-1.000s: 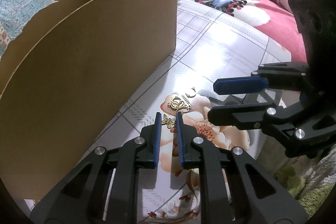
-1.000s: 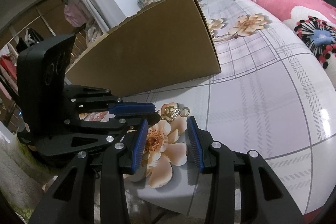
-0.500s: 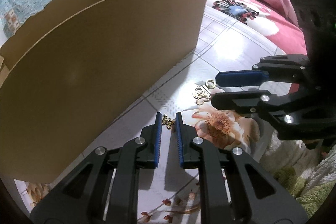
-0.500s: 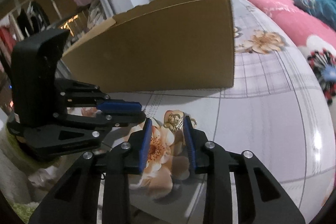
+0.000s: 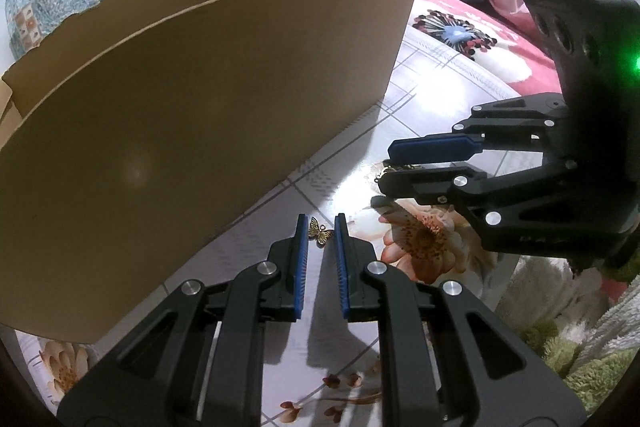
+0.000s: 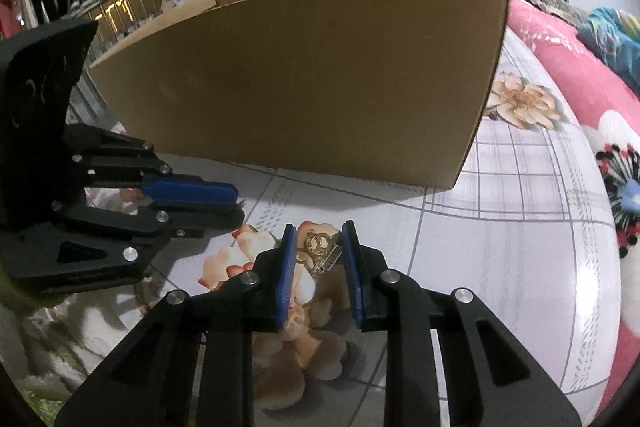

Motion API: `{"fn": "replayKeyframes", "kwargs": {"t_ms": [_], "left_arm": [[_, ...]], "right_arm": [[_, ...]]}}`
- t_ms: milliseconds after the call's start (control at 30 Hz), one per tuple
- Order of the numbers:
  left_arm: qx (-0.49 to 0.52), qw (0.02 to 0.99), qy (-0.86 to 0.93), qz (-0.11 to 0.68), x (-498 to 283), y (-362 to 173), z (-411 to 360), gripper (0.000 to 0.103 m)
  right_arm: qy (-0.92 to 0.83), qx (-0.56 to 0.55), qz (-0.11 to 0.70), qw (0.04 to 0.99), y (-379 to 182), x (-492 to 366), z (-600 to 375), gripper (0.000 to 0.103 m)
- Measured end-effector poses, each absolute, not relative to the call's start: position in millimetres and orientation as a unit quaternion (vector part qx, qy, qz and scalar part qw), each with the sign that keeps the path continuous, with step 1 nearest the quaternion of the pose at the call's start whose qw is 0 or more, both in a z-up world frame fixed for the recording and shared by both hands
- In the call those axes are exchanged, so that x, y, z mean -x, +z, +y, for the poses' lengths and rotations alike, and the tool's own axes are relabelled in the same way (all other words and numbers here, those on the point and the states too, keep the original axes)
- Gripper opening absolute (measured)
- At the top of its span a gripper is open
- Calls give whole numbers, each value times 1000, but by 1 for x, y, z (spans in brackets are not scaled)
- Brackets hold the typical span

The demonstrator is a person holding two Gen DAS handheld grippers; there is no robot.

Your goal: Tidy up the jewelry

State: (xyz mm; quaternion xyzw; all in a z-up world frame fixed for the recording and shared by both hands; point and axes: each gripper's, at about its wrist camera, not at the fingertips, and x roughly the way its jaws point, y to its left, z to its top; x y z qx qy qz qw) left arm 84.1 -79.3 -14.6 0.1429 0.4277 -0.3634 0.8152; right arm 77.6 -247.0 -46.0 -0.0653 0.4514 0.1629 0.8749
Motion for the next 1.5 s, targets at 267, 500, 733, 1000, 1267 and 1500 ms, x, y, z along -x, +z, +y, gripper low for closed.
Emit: {"fn": "replayKeyframes", "kwargs": {"t_ms": [267,500,733,1000,1267,1500], "left_arm": [[-141,815,-365,426,-84,-14,-77,12],[-140,816,-367,424,-84,-13,-75,12],[-139,816,-367,424,-84,-12,-75,12],[-139,816,-368,424,-84,-13,-74,12],[-139,816,-368,424,-83,-13,-74,12],[-138,817,-364,425,-85,-13,-75,12]], "right_arm": [[163,108,454,870,-44,-71,-237,13],[159,93,457,870,-44,-73,-241,6],[168,81,453,872,-40,-65,-245,5],[184,54,456,869,-35,-52,-251,5],[153,55,458,874,-33,-50,-264,7],[131,73,466,872,-38,-60,-271,7]]}}
